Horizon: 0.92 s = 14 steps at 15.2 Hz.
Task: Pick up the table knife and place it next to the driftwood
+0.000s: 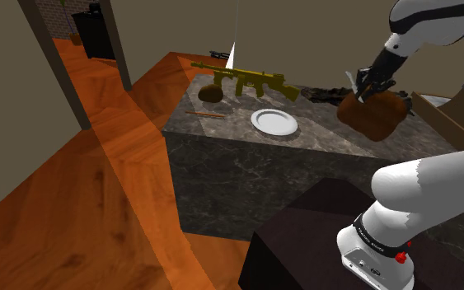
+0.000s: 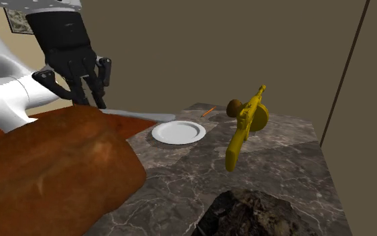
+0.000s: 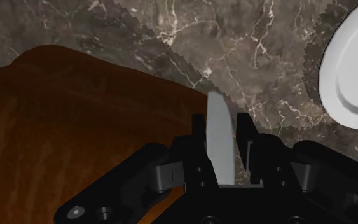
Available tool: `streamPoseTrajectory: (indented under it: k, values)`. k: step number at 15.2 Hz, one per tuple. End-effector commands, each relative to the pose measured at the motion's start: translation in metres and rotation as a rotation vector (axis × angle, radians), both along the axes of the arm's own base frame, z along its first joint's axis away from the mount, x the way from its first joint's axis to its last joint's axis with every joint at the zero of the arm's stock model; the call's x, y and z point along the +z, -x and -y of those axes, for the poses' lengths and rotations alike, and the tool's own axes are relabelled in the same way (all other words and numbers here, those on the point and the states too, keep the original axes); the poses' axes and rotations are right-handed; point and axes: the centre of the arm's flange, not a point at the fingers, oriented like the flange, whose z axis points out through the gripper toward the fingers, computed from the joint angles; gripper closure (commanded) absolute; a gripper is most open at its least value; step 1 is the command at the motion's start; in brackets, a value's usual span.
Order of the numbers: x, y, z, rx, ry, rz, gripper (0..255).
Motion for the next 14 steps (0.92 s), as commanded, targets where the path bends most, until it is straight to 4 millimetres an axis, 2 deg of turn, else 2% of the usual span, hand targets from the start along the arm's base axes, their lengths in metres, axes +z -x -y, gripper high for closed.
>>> streamPoseTrajectory:
  k: [1, 2, 3, 4, 14]
  values:
    - [-0.006, 0.029, 0.034, 0.078, 0.179, -0.200, 255]
    - [-0.006, 0.037, 0.045, 0.078, 0.179, -0.200, 255]
    - [0.000, 0.020, 0.013, -0.037, -0.071, 0.083, 255]
    - [0.000, 0.020, 0.013, -0.037, -0.071, 0.083, 0]
    - [0.032, -0.072, 0.099, -0.046, 0.015, 0.026, 0]
